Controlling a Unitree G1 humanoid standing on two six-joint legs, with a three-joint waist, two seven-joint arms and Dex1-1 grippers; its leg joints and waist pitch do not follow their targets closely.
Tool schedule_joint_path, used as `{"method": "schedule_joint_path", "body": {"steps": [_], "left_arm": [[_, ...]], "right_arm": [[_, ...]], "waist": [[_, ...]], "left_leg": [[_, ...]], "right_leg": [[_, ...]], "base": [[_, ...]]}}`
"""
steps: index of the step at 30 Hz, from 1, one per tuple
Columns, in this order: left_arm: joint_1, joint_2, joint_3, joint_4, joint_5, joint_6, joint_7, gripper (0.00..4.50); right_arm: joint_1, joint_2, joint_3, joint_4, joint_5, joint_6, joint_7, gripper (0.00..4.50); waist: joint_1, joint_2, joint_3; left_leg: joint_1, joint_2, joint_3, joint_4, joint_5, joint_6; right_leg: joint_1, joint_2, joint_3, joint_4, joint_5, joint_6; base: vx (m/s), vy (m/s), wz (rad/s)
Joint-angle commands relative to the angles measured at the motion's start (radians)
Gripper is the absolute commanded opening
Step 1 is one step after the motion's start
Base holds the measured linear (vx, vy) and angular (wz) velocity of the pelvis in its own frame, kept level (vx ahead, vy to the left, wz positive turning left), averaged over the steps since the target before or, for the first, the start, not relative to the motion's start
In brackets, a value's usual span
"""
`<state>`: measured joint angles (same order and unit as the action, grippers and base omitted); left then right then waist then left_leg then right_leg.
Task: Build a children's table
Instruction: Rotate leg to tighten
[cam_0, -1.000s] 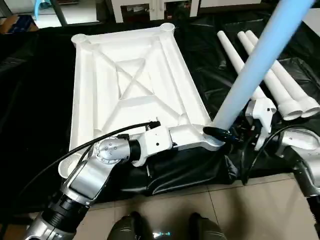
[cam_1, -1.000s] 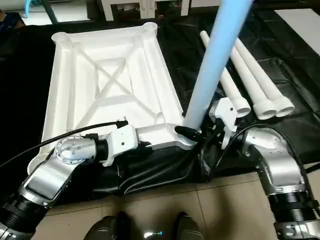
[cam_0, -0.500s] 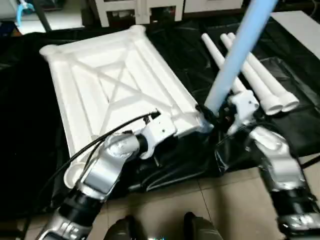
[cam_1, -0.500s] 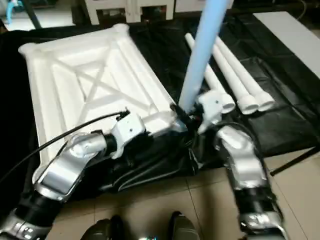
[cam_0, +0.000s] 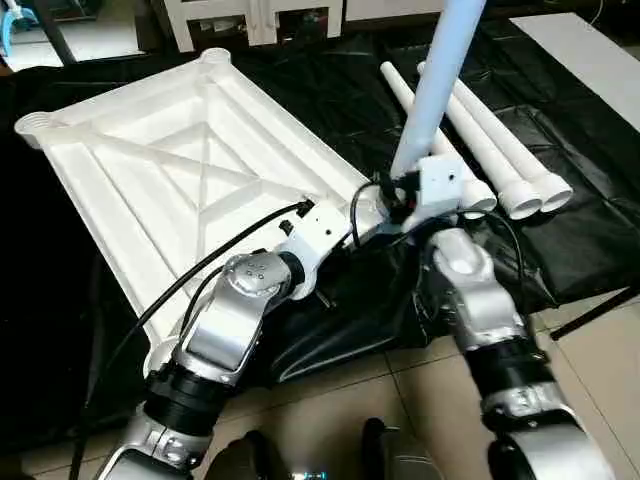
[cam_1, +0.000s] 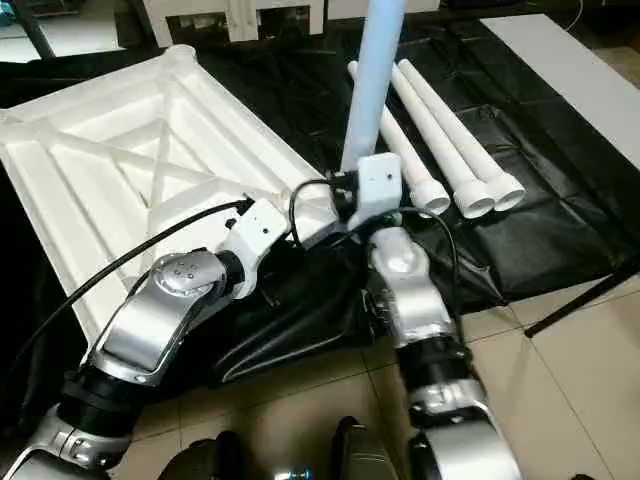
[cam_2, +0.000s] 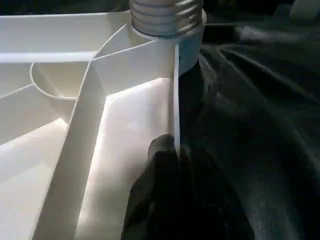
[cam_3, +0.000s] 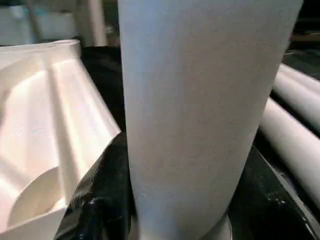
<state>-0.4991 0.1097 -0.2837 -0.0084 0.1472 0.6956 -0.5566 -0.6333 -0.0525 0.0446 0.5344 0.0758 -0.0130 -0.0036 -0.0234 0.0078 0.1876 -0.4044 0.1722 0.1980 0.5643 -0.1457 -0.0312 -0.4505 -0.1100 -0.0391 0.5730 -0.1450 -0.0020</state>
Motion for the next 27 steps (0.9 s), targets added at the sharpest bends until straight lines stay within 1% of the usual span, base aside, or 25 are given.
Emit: {"method": "schedule_joint_path", "body": {"steps": [1,3,5,7,8,10,12,16,17,18,19,20,22,23,24,25,26,27], "left_arm": [[0.004,-0.016,-0.019,-0.06,-0.056,0.006,-0.033,0.0],[0.004,-0.017,-0.018,-0.061,-0.056,0.01,-0.031,0.0],[0.004,-0.017,-0.016,-0.062,-0.058,0.015,-0.027,0.0],[0.008,-0.011,-0.013,-0.068,-0.061,0.018,-0.027,0.0],[0.008,-0.008,-0.011,-0.068,-0.061,0.018,-0.027,0.0],[0.009,-0.005,-0.008,-0.066,-0.061,0.018,-0.027,0.0],[0.009,-0.004,-0.006,-0.065,-0.06,0.018,-0.027,0.0],[0.008,-0.001,-0.003,-0.063,-0.06,0.018,-0.028,0.0],[0.006,0.003,-0.003,-0.062,-0.062,0.018,-0.028,0.0],[0.005,0.007,-0.004,-0.061,-0.065,0.017,-0.028,0.0],[0.005,0.007,-0.004,-0.061,-0.065,0.017,-0.028,0.0],[0.004,0.009,-0.005,-0.061,-0.067,0.017,-0.029,0.0],[0.003,0.014,-0.009,-0.06,-0.069,0.016,-0.034,0.0],[0.002,0.017,-0.01,-0.06,-0.07,0.015,-0.037,0.0],[0.003,0.018,-0.011,-0.06,-0.07,0.015,-0.038,0.0],[0.003,0.02,-0.012,-0.061,-0.072,0.014,-0.041,0.0],[0.003,0.023,-0.013,-0.062,-0.073,0.013,-0.045,0.0],[0.009,0.038,-0.02,-0.07,-0.08,0.009,-0.067,0.0]], "right_arm": [[0.015,-0.026,-0.057,0.14,-0.078,0.024,-0.154,1.96],[0.008,-0.017,-0.057,0.15,-0.081,0.012,-0.174,1.96],[-0.003,-0.008,-0.058,0.167,-0.077,0.0,-0.179,1.96],[-0.015,0.006,-0.068,0.174,-0.047,-0.021,-0.144,1.96],[-0.018,0.006,-0.069,0.172,-0.037,-0.026,-0.131,1.96],[-0.02,-0.001,-0.066,0.169,-0.03,-0.042,-0.112,1.96],[-0.02,-0.005,-0.067,0.166,-0.026,-0.054,-0.101,1.96],[-0.018,-0.017,-0.066,0.156,-0.016,-0.084,-0.065,1.96],[-0.004,-0.028,-0.056,0.118,-0.006,-0.101,-0.015,1.96],[0.008,-0.041,-0.043,0.087,-0.012,-0.11,0.009,2.31],[0.009,-0.041,-0.043,0.085,-0.013,-0.11,0.01,2.65],[0.017,-0.046,-0.038,0.067,-0.01,-0.115,0.026,2.65],[0.028,-0.057,-0.03,0.038,-0.008,-0.113,0.052,2.67],[0.031,-0.061,-0.028,0.027,-0.006,-0.112,0.061,2.67],[0.033,-0.064,-0.028,0.022,-0.006,-0.111,0.064,2.92],[0.034,-0.07,-0.029,0.015,-0.007,-0.109,0.069,2.92],[0.036,-0.075,-0.03,0.01,-0.006,-0.107,0.073,3.03],[0.038,-0.094,-0.034,-0.004,0.001,-0.1,0.092,3.08]], "waist": [[0.008,-0.006,-0.074],[0.009,-0.005,-0.074],[0.009,-0.006,-0.075],[0.01,-0.005,-0.075],[0.009,-0.007,-0.074],[0.01,-0.006,-0.073],[0.01,-0.005,-0.072],[0.009,-0.005,-0.069],[0.009,-0.004,-0.069],[0.011,-0.004,-0.07],[0.013,-0.003,-0.069],[0.014,-0.002,-0.071],[0.019,-0.002,-0.074],[0.022,-0.002,-0.074],[0.026,-0.002,-0.075],[0.028,-0.003,-0.076],[0.033,-0.001,-0.077],[0.034,0.0,-0.077]], "left_leg": [[0.019,0.033,-0.02,-0.073,-0.347,0.037],[0.019,0.033,-0.019,-0.072,-0.346,0.04],[0.018,0.033,-0.019,-0.072,-0.331,0.047],[0.019,0.033,-0.017,-0.07,-0.314,0.058],[0.018,0.033,-0.016,-0.07,-0.313,0.062],[0.017,0.033,-0.016,-0.07,-0.305,0.068],[0.017,0.033,-0.016,-0.071,-0.302,0.067],[0.019,0.035,-0.018,-0.074,-0.334,0.059],[0.018,0.035,-0.018,-0.074,-0.335,0.057],[0.02,0.035,-0.018,-0.073,-0.336,0.057],[0.02,0.036,-0.017,-0.073,-0.332,0.059],[0.022,0.036,-0.015,-0.071,-0.315,0.065],[0.02,0.034,-0.012,-0.067,-0.26,0.084],[0.021,0.035,-0.011,-0.066,-0.248,0.09],[0.021,0.035,-0.01,-0.064,-0.227,0.101],[0.018,0.035,-0.01,-0.064,-0.216,0.105],[0.022,0.036,-0.009,-0.063,-0.2,0.11],[0.02,0.036,-0.01,-0.063,-0.192,0.114]], "right_leg": [[0.047,-0.022,0.024,-0.068,-0.297,-0.167],[0.046,-0.021,0.024,-0.067,-0.287,-0.167],[0.049,-0.02,0.024,-0.062,-0.254,-0.171],[0.05,-0.02,0.024,-0.06,-0.225,-0.18],[0.049,-0.02,0.024,-0.061,-0.224,-0.181],[0.05,-0.02,0.024,-0.061,-0.235,-0.18],[0.05,-0.02,0.024,-0.061,-0.242,-0.178],[0.047,-0.019,0.023,-0.065,-0.281,-0.166],[0.047,-0.019,0.023,-0.065,-0.282,-0.166],[0.048,-0.018,0.023,-0.066,-0.275,-0.163],[0.046,-0.018,0.025,-0.065,-0.265,-0.164],[0.046,-0.018,0.026,-0.064,-0.239,-0.174],[0.051,-0.016,0.026,-0.057,-0.174,-0.197],[0.051,-0.017,0.026,-0.056,-0.161,-0.202],[0.051,-0.017,0.027,-0.053,-0.137,-0.215],[0.054,-0.017,0.026,-0.051,-0.128,-0.219],[0.053,-0.018,0.027,-0.05,-0.115,-0.228],[0.055,-0.017,0.026,-0.048,-0.108,-0.234]], "base": [[0.0,0.0,0.0],[0.0,0.0,0.0],[0.0,0.0,0.0],[0.0,0.0,0.0],[0.0,0.0,0.0],[0.0,0.0,0.0],[0.0,0.0,0.0],[0.0,0.0,0.0],[0.0,0.0,0.0],[0.0,0.0,0.0],[0.0,0.0,0.0],[0.0,0.0,0.0],[0.0,0.0,0.0],[0.0,0.0,0.0],[0.0,0.0,0.0],[0.0,0.0,0.0],[0.0,0.0,0.0],[0.0,0.0,0.0]]}}
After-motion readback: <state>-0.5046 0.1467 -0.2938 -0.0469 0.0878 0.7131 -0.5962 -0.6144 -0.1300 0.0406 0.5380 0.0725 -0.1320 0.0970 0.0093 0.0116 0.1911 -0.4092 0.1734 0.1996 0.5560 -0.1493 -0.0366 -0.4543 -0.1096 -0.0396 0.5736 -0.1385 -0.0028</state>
